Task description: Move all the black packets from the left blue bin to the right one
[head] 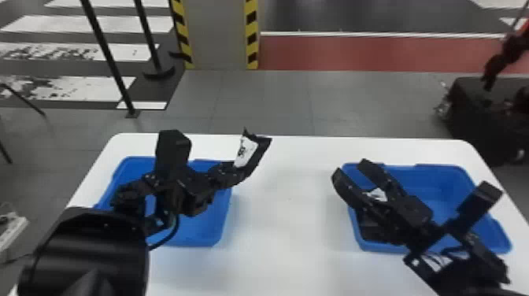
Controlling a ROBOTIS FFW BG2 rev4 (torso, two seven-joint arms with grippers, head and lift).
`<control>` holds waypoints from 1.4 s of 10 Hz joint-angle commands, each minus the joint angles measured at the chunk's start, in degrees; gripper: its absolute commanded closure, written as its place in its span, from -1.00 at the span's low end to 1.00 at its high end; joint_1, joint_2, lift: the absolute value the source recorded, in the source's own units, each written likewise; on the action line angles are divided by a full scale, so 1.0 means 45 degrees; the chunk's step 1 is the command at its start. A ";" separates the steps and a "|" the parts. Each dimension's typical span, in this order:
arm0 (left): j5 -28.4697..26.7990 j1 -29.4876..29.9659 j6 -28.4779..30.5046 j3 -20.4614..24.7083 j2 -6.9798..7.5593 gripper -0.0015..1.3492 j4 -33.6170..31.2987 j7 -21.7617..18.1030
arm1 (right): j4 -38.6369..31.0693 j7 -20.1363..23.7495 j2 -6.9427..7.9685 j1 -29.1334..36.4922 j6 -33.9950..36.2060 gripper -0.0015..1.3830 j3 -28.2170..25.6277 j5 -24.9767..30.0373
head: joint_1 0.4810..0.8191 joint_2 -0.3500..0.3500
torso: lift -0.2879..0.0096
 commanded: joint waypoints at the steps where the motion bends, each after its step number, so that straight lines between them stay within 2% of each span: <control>1: 0.0353 -0.0678 -0.1064 -0.0904 0.0144 0.79 0.1059 -0.0061 | 0.0553 0.0066 0.0000 -0.0932 0.0263 -0.55 0.0263 -0.0193 | 0.27 0.03 | 0.20; 5: 0.1095 -0.1678 -0.1814 -0.2349 0.0164 0.79 0.2309 -0.0236 | 0.1147 0.0125 0.0000 -0.1932 0.0826 -0.55 0.0634 -0.0486 | 0.27 -0.20 | 0.20; 9: 0.1446 -0.1835 -0.1970 -0.2740 0.0144 0.79 0.2434 -0.0275 | 0.1709 0.0125 0.0000 -0.2370 0.1263 -0.50 0.1064 -0.0642 | 0.27 -0.24 | 0.20; 10: 0.1485 -0.1897 -0.1939 -0.2798 0.0125 0.79 0.2434 -0.0275 | 0.1897 0.0125 0.0020 -0.2463 0.1451 0.09 0.1103 -0.0720 | 0.27 -0.24 | 0.20; 11: 0.1505 -0.1928 -0.1907 -0.2838 0.0125 0.79 0.2434 -0.0275 | 0.1959 0.0125 0.0020 -0.2463 0.1419 0.80 0.1122 -0.0818 | 0.27 -0.24 | 0.20; 14: 0.1583 -0.1960 -0.1814 -0.2916 0.0125 0.79 0.2528 -0.0275 | 0.2084 0.0125 0.0020 -0.2463 0.0919 0.85 0.1122 -0.0896 | 0.27 -0.25 | 0.20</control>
